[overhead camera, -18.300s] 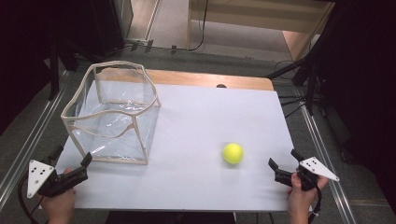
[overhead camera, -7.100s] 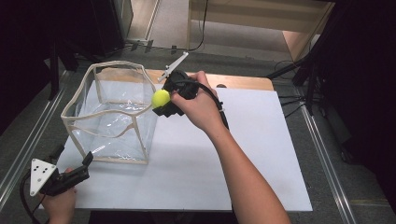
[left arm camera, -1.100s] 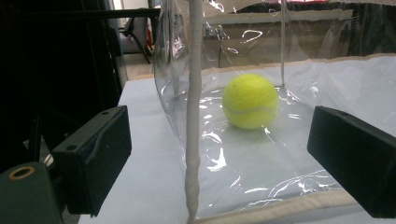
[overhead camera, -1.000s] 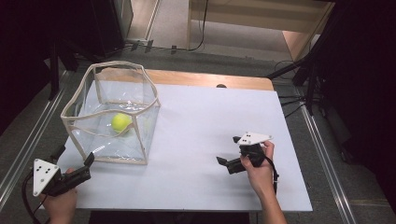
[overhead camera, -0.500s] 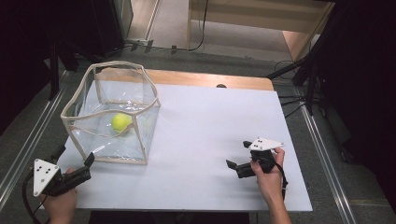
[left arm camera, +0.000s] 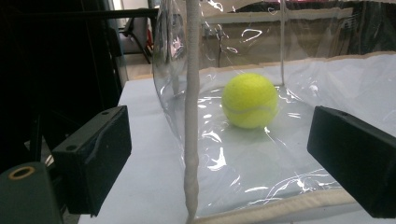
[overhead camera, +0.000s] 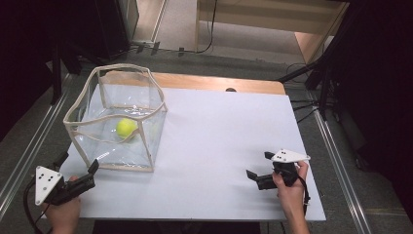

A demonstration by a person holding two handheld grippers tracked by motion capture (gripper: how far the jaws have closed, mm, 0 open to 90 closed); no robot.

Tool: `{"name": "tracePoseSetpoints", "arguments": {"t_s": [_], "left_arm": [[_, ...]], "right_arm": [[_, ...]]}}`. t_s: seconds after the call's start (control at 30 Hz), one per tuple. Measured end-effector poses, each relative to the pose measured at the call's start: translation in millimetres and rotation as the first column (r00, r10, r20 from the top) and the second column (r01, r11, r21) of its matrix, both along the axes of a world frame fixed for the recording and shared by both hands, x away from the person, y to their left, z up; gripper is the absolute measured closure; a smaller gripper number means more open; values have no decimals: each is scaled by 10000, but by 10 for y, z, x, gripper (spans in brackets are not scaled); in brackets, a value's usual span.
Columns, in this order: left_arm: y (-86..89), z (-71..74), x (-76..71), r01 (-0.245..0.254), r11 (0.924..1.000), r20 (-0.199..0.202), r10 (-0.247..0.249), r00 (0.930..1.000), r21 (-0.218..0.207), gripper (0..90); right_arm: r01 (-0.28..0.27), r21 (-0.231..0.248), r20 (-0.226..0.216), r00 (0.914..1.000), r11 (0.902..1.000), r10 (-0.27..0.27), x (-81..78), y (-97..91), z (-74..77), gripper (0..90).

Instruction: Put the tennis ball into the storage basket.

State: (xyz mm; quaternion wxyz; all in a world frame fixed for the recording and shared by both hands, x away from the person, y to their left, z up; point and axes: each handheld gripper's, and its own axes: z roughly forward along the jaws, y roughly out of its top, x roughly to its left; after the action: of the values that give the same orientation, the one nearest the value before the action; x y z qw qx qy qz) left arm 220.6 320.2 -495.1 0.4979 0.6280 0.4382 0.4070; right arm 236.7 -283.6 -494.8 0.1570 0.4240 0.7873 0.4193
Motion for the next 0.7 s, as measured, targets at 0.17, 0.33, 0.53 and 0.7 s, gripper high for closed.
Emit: {"name": "tracePoseSetpoints", "arguments": {"t_s": [0.17, 0.33, 0.53, 0.7], "left_arm": [[-1, -1, 0, 16, 10000, 17, -16, 10000, -7, 68], [-4, -3, 1, 20, 10000, 15, -20, 10000, -40, 68], [-5, -3, 0, 17, 10000, 19, -16, 10000, -34, 68], [-4, -2, 0, 14, 10000, 27, -14, 10000, -28, 68]], "right_arm": [[194, 105, 28, 9998, 9998, -194, -43, -75, -23, 0], [359, 175, 38, 9993, 9992, -360, -88, -158, -42, 0], [623, 269, 112, 9980, 9977, -626, -145, -264, -52, 0], [827, 468, 289, 9960, 9955, -841, -186, -349, -73, 0]]}}
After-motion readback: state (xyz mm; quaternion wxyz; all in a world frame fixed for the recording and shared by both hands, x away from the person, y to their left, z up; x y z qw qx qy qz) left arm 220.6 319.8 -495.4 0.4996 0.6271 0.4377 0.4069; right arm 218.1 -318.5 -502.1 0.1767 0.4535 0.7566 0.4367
